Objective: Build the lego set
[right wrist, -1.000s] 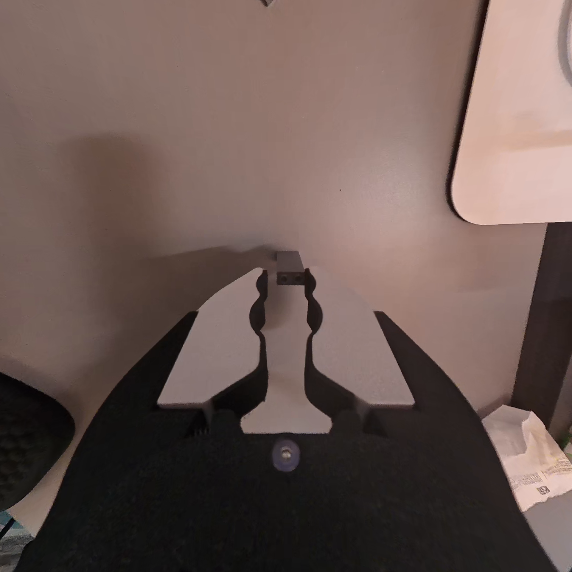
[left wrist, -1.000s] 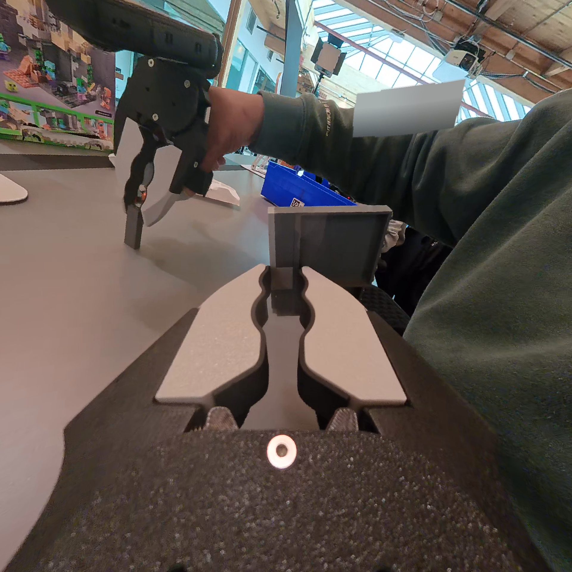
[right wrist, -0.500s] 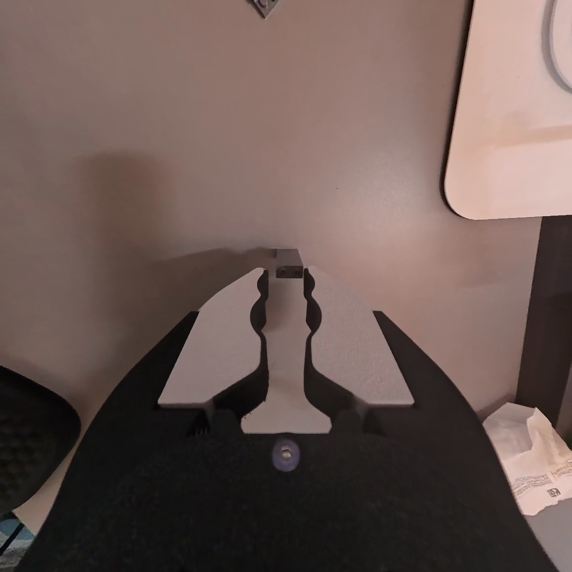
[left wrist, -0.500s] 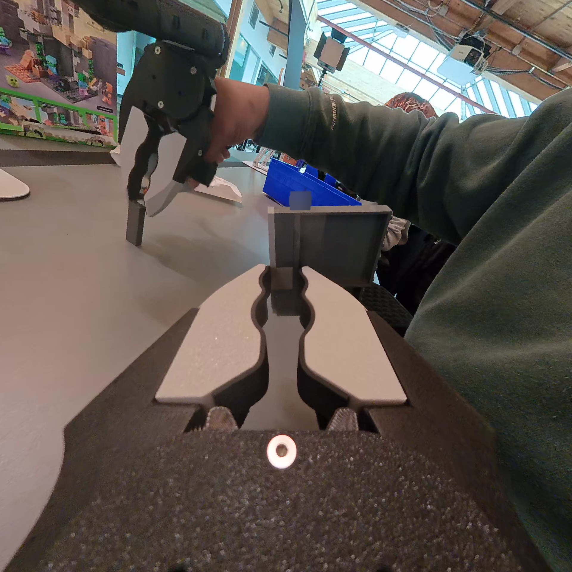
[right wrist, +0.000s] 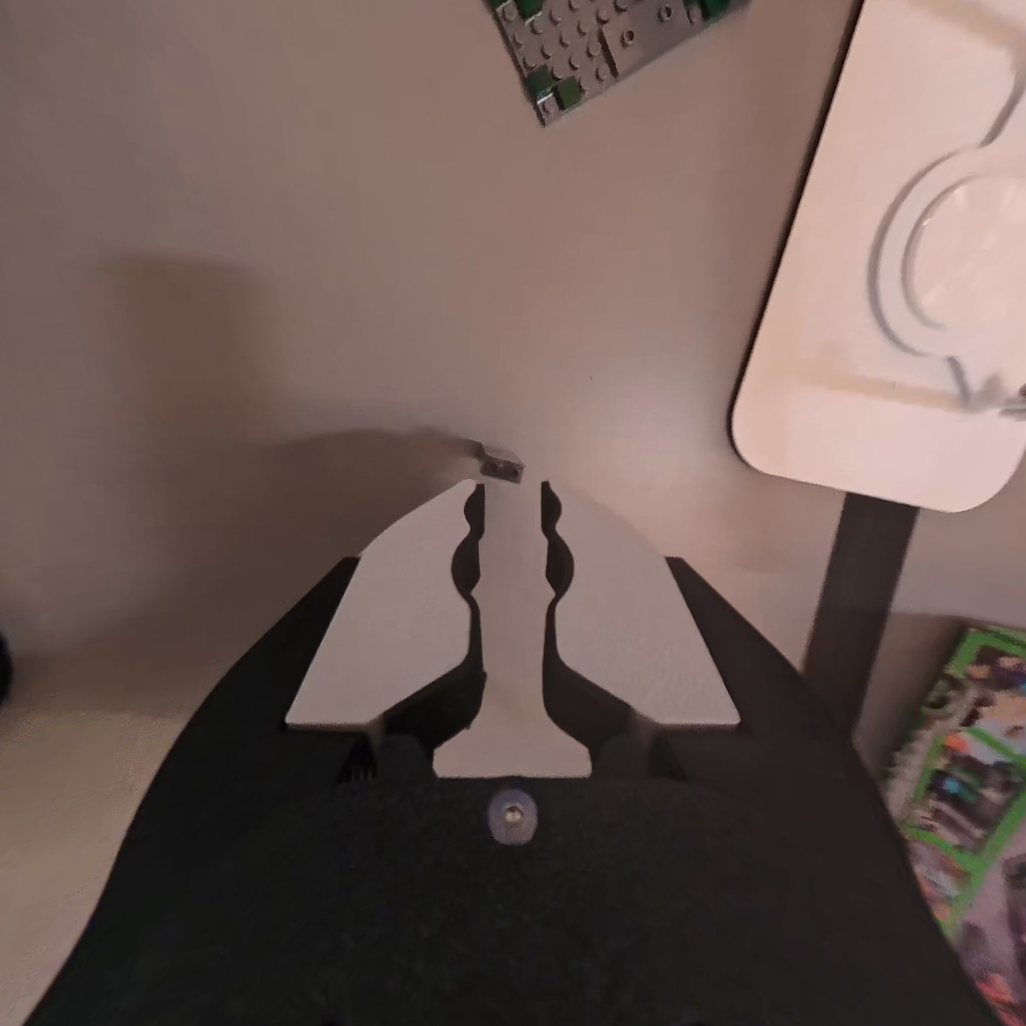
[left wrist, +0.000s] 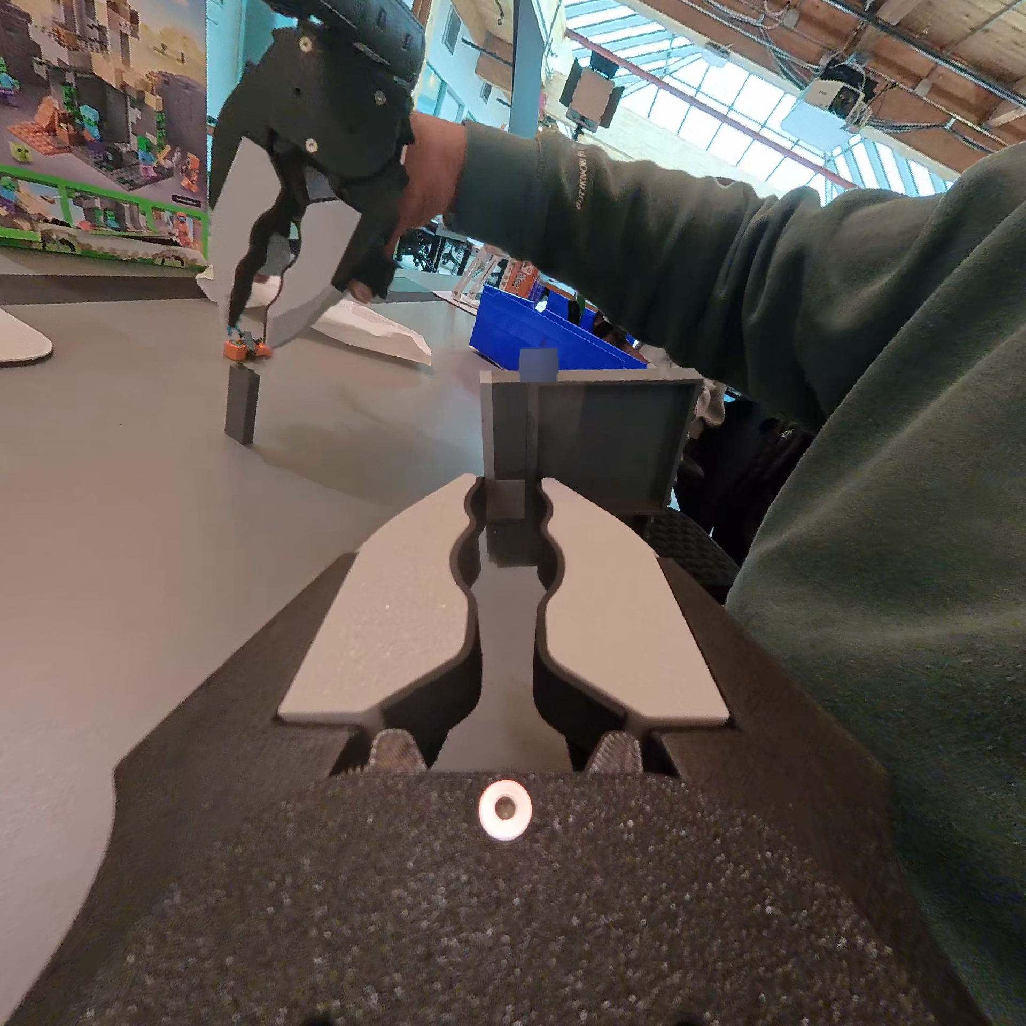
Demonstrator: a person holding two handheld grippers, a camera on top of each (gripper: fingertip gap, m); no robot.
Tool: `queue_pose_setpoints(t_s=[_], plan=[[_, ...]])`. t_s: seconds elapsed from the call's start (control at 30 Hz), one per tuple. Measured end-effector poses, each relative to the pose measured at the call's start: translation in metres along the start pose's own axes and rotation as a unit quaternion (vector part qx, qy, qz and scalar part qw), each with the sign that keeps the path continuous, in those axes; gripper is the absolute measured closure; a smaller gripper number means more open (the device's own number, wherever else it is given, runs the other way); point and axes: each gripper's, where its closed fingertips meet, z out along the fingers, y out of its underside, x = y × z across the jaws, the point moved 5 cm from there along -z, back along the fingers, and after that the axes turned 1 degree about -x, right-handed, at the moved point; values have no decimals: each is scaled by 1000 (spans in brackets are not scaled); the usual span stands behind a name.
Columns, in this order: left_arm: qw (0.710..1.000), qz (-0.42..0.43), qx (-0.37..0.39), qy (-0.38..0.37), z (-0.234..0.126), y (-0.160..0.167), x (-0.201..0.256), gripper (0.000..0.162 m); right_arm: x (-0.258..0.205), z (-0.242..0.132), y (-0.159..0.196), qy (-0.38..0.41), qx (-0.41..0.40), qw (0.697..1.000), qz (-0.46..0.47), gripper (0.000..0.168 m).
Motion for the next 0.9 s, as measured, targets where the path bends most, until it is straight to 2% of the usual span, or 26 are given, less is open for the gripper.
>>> queue_pose_setpoints(t_s=[0.23,0.43,0.6,0.9], plan=[[1000,1,-1,-2,0,1,-1,146,-8,-3,-6,32,-52,978,-201,145],[1000,-13,6,-12,-3,0,-8,146,-17,8,-16,22,-69,945,-320,137],[1000,-25,7,-15,-3,1,-13,146,-15,18,-16,0,-71,934,-349,140],[999,-37,4,-13,-3,3,-16,146,-15,17,-11,3,-54,935,-351,145]])
